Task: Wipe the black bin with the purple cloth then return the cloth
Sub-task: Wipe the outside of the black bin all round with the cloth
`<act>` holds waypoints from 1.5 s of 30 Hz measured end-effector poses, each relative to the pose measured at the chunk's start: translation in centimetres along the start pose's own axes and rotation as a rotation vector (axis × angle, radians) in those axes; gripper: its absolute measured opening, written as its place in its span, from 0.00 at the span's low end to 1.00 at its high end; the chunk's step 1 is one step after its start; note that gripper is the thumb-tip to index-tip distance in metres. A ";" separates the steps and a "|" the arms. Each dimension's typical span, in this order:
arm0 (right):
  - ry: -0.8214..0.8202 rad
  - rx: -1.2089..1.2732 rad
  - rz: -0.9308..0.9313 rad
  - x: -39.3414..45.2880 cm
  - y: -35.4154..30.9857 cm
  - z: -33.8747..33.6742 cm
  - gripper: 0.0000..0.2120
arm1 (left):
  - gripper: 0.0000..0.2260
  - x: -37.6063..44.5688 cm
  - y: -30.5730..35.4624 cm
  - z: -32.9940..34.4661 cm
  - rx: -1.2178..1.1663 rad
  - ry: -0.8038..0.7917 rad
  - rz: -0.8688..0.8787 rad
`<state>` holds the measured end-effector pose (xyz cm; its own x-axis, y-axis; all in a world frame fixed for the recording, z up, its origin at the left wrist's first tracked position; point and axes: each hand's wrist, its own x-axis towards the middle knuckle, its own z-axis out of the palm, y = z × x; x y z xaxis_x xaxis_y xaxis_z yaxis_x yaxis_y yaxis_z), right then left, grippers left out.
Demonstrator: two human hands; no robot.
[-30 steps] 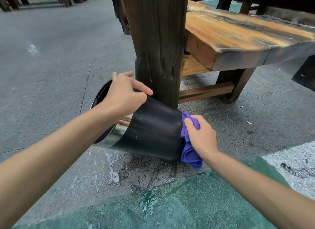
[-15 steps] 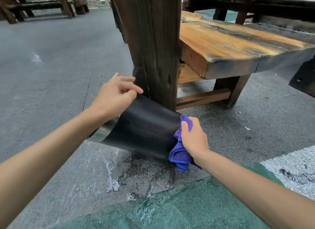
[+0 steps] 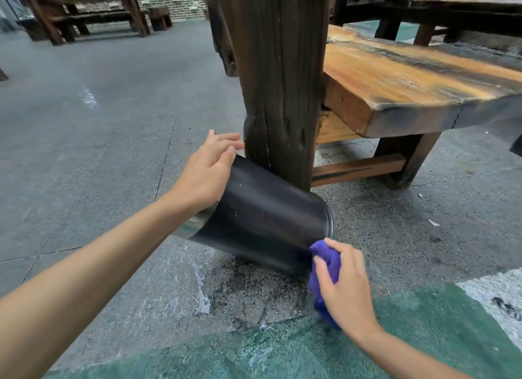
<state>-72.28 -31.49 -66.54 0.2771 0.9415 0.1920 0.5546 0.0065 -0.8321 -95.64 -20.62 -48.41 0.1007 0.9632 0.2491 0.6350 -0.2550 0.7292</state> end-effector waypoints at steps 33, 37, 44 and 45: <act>0.212 -0.185 -0.236 6.4 -8.9 3.0 0.22 | 0.33 -0.6 -1.5 -0.6 -0.006 0.171 -0.242; 0.209 -0.175 -0.047 7.0 -4.7 1.2 0.20 | 0.35 -1.1 0.0 1.1 0.108 0.228 -0.271; -0.061 -0.526 0.273 10.1 0.1 -3.6 0.18 | 0.26 -2.0 3.1 4.0 0.217 0.159 -0.173; -0.067 -0.527 0.299 10.6 0.3 -4.2 0.19 | 0.24 -2.2 3.5 4.3 0.221 0.139 -0.150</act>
<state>-65.84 -22.95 -62.59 0.4405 0.8959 -0.0574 0.7789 -0.4132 -0.4718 -90.37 -23.24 -49.18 -0.1031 0.9640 0.2451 0.7876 -0.0714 0.6121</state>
